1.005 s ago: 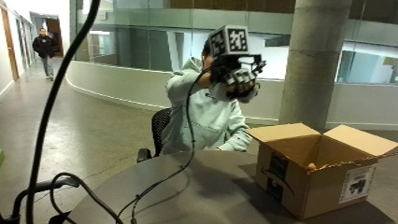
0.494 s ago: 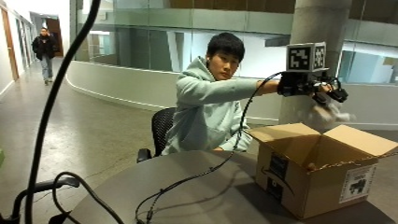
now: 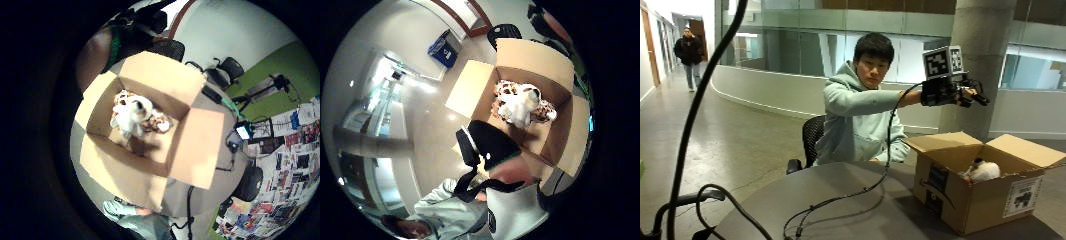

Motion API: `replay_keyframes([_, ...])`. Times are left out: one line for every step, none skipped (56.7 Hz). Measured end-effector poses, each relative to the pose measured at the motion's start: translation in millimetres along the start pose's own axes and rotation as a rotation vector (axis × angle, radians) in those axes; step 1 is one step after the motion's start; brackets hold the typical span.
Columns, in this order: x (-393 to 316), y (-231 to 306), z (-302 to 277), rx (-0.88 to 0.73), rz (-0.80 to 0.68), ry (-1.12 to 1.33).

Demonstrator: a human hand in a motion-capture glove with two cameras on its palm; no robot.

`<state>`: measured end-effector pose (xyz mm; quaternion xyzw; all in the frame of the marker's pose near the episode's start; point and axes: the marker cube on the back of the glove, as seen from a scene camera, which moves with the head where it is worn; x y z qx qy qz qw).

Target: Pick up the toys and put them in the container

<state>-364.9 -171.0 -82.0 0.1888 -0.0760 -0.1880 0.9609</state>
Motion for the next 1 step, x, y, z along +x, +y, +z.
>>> replay_keyframes([-0.3,1.8,-0.3,0.006,-0.004,0.002])
